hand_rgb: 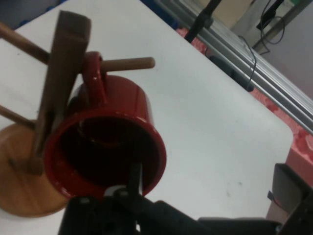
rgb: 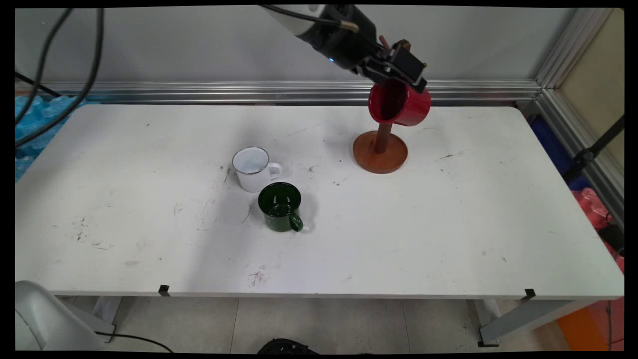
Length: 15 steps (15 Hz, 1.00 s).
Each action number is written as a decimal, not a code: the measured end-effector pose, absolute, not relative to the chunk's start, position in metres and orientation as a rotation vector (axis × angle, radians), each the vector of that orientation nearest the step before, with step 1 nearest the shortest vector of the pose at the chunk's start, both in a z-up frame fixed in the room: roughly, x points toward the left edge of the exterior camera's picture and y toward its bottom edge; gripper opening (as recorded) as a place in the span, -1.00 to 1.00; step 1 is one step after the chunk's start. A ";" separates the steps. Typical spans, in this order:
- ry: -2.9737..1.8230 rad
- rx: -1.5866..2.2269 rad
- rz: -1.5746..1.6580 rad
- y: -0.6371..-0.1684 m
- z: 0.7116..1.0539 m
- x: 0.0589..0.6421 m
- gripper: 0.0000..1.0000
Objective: Pick up the red mug from the rack
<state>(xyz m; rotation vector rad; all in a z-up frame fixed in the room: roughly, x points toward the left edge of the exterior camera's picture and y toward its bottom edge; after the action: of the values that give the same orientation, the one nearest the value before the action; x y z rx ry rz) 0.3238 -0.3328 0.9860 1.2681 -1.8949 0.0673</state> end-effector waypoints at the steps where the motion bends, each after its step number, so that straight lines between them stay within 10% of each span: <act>1: -1.894 1.272 0.063 -0.335 0.982 0.320 1.00; 15: -1.860 1.311 0.058 -0.377 0.934 0.282 1.00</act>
<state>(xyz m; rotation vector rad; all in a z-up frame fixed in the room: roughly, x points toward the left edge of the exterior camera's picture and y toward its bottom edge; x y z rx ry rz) 0.2817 -0.3769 0.9335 1.3112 -1.8598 0.0578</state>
